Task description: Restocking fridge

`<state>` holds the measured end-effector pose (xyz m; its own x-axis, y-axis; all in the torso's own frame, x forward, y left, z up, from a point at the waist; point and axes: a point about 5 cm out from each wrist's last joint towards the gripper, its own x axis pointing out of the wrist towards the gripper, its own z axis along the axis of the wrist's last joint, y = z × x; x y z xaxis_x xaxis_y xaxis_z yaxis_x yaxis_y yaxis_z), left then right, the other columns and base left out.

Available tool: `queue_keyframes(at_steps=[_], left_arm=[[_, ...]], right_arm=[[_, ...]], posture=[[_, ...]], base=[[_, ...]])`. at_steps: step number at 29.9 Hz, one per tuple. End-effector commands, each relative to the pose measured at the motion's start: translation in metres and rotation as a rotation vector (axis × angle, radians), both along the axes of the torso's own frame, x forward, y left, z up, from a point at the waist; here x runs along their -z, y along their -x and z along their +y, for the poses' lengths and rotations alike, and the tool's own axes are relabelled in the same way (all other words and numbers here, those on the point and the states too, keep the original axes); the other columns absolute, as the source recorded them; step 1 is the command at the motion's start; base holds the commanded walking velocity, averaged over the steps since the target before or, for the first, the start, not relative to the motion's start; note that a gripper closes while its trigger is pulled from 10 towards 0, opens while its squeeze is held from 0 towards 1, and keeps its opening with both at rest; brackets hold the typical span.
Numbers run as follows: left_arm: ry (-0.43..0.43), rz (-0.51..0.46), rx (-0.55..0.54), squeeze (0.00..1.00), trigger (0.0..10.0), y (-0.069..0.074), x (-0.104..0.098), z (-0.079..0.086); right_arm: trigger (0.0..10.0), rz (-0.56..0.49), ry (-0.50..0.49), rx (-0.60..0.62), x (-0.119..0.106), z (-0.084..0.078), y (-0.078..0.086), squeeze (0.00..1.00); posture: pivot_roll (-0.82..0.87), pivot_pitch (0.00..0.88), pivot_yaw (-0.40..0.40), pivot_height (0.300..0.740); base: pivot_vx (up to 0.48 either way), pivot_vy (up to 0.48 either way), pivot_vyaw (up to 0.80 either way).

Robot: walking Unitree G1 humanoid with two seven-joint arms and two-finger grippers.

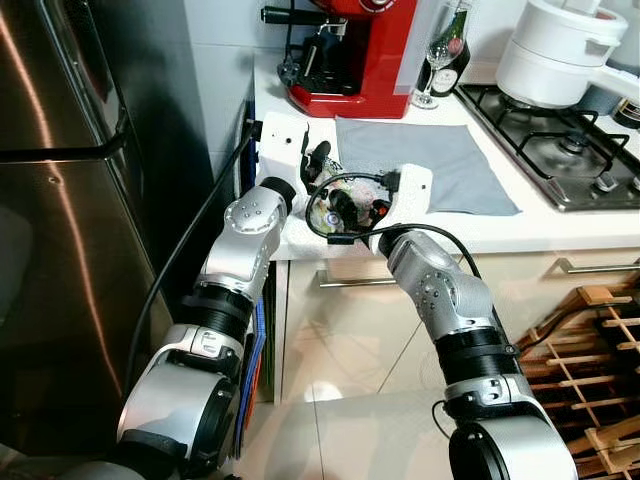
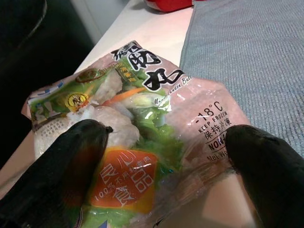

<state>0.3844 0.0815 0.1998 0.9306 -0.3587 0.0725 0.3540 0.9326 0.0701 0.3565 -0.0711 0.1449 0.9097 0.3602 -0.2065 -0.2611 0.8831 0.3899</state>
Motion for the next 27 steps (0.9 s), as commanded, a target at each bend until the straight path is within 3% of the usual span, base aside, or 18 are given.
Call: queue_keyframes(at_steps=[1, 10, 15, 19, 25, 26, 27], left_arm=[[-0.017, 0.017, 0.015, 0.00, 10.0, 0.000, 0.002, -0.003], [-0.019, 0.026, 0.023, 0.00, 10.0, 0.000, 0.004, -0.005], [-0.022, 0.034, 0.024, 0.00, 10.0, 0.000, 0.005, -0.005], [-0.023, 0.038, 0.019, 0.00, 10.0, -0.001, 0.005, -0.004], [-0.024, 0.048, 0.016, 0.00, 10.0, 0.000, 0.008, -0.003], [-0.026, 0.053, 0.016, 0.00, 10.0, 0.000, 0.009, -0.003], [-0.026, 0.053, 0.016, 0.00, 10.0, 0.000, 0.009, -0.003]], right_arm=[[0.0, 0.192, 0.036, -0.031, 0.042, 0.002, 0.013, 1.00], [0.0, 0.197, -0.014, -0.050, 0.046, 0.002, 0.014, 1.00], [0.0, 0.179, -0.157, -0.022, 0.034, 0.000, 0.009, 1.00], [0.0, 0.175, -0.209, -0.019, 0.029, -0.001, 0.007, 1.00], [0.0, 0.103, -0.089, -0.040, 0.026, -0.004, 0.005, 1.00], [0.0, 0.064, 0.001, -0.036, 0.026, -0.006, 0.004, 1.00], [0.0, 0.064, 0.001, -0.036, 0.026, -0.006, 0.004, 1.00]], posture=[[-0.03, 0.000, -0.068, 0.740], [-0.03, 0.000, -0.069, 0.740], [-0.03, 0.000, -0.072, 0.740], [-0.03, 0.000, -0.072, 0.740], [-0.03, 0.000, -0.071, 0.740], [-0.03, 0.000, -0.072, 0.740], [-0.03, 0.000, -0.072, 0.740]], base=[[0.000, 0.000, 0.00], [0.000, 0.000, 0.00], [0.000, 0.000, 0.00], [0.000, 0.000, 0.00], [0.000, 0.000, 0.00], [0.000, 0.000, 0.00], [0.000, 0.000, 0.00]])
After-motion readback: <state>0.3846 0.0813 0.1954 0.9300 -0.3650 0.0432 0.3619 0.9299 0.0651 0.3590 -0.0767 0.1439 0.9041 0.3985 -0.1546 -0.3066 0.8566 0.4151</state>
